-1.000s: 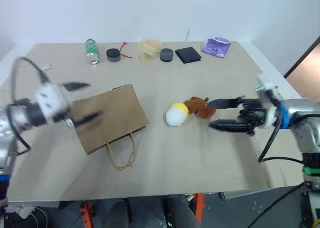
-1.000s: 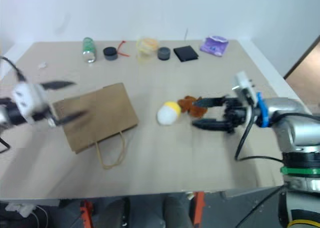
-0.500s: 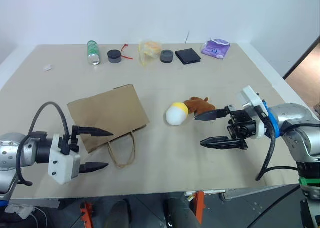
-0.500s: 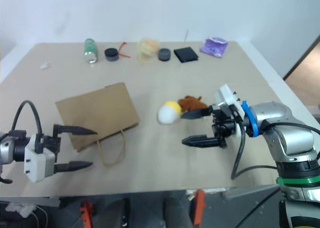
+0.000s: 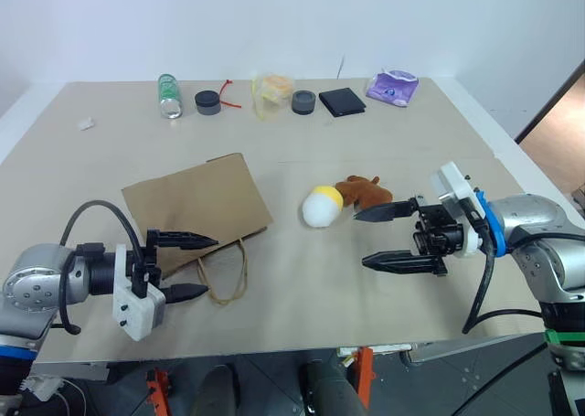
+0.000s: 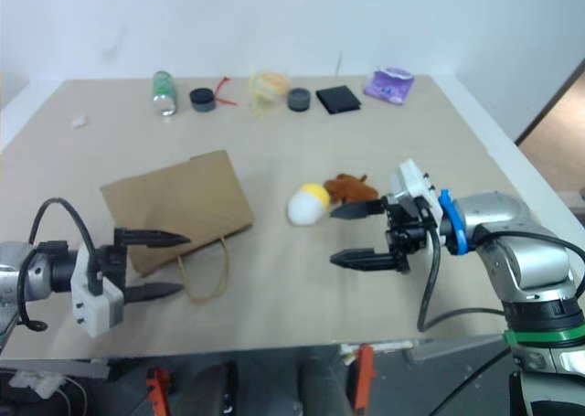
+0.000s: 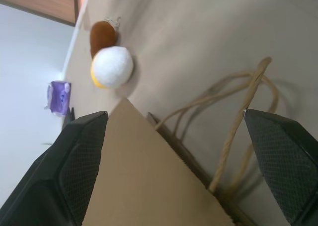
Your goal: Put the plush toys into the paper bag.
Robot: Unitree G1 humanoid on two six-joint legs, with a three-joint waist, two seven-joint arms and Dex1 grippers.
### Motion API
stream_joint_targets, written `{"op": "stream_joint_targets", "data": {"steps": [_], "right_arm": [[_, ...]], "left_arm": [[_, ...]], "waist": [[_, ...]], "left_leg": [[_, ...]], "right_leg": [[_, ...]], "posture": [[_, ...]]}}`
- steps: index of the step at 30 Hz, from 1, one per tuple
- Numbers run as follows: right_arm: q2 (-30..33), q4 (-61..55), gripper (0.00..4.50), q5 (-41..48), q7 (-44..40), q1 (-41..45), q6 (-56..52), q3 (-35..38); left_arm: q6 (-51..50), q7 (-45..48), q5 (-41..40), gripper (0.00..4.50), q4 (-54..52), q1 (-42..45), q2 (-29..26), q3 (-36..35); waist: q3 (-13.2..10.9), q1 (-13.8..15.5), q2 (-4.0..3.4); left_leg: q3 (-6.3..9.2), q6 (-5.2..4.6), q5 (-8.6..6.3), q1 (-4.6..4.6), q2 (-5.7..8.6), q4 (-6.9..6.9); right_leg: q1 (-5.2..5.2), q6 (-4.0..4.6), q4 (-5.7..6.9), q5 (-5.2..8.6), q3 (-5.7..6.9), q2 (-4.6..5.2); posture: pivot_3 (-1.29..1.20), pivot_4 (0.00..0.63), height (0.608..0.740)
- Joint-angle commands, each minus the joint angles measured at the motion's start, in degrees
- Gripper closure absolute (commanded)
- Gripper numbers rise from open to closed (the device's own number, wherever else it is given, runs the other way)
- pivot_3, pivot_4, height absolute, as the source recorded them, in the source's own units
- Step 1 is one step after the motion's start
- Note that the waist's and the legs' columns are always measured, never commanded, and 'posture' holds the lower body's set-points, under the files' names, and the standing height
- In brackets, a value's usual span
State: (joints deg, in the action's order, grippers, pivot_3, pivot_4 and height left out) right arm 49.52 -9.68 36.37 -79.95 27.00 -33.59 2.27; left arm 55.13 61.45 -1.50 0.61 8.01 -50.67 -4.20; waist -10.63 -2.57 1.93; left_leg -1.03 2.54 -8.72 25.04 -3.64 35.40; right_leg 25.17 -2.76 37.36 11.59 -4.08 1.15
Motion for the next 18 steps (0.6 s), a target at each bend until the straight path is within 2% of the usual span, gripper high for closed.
{"op": "stream_joint_targets", "data": {"steps": [1, 8, 16, 17, 18], "right_arm": [[0.4, -2.1, 0.05, 1.4, 0.6, 0.0, 0.1, 1.9], [0.3, -3.0, 0.05, 2.4, 2.3, -0.3, -0.5, 2.0], [0.5, -3.6, 0.05, 3.1, 3.4, -0.4, -1.3, 2.1], [0.4, -3.7, 0.00, 3.2, 3.6, -0.2, -1.4, 2.0], [0.3, -3.7, 0.00, 3.2, 3.7, -0.1, -1.5, 1.9]], "left_arm": [[4.1, -3.9, 2.5, 0.00, 1.2, 0.9, 0.0, -0.2], [9.5, -12.6, 10.5, 0.00, 4.8, 2.0, 2.2, -0.7], [9.1, -18.7, 15.2, 0.00, 6.0, 1.8, 2.1, 1.6], [8.8, -19.2, 15.4, 0.51, 5.9, 2.0, 2.2, 2.2], [8.1, -19.7, 15.7, 0.75, 5.8, 2.2, 2.3, 2.8]], "waist": [[0.0, 0.0, 0.00], [0.0, 0.0, 0.01], [0.0, 0.0, 0.01], [0.0, 0.0, 0.01], [0.0, 0.0, 0.01]], "left_leg": [[-0.01, 0.00, 0.00, 0.00, 0.00, 0.01], [-0.13, 0.00, 0.00, -0.01, 0.01, 0.06], [-0.17, 0.00, 0.00, -0.01, 0.00, 0.05], [-0.19, 0.00, 0.00, -0.01, 0.00, 0.05], [-0.19, 0.00, 0.00, -0.01, 0.00, 0.05]], "right_leg": [[-0.01, 0.00, 0.00, -0.01, -0.01, 0.01], [-0.02, -0.05, 0.00, -0.06, -0.05, 0.06], [-0.01, -0.06, 0.00, -0.07, -0.06, 0.08], [-0.01, -0.06, 0.00, -0.07, -0.07, 0.09], [-0.01, -0.06, 0.00, -0.07, -0.07, 0.09]], "posture": [[0.00, 0.150, 0.740], [0.00, 0.150, 0.740], [0.00, 0.150, 0.740], [0.00, 0.150, 0.740], [0.00, 0.150, 0.740]]}}
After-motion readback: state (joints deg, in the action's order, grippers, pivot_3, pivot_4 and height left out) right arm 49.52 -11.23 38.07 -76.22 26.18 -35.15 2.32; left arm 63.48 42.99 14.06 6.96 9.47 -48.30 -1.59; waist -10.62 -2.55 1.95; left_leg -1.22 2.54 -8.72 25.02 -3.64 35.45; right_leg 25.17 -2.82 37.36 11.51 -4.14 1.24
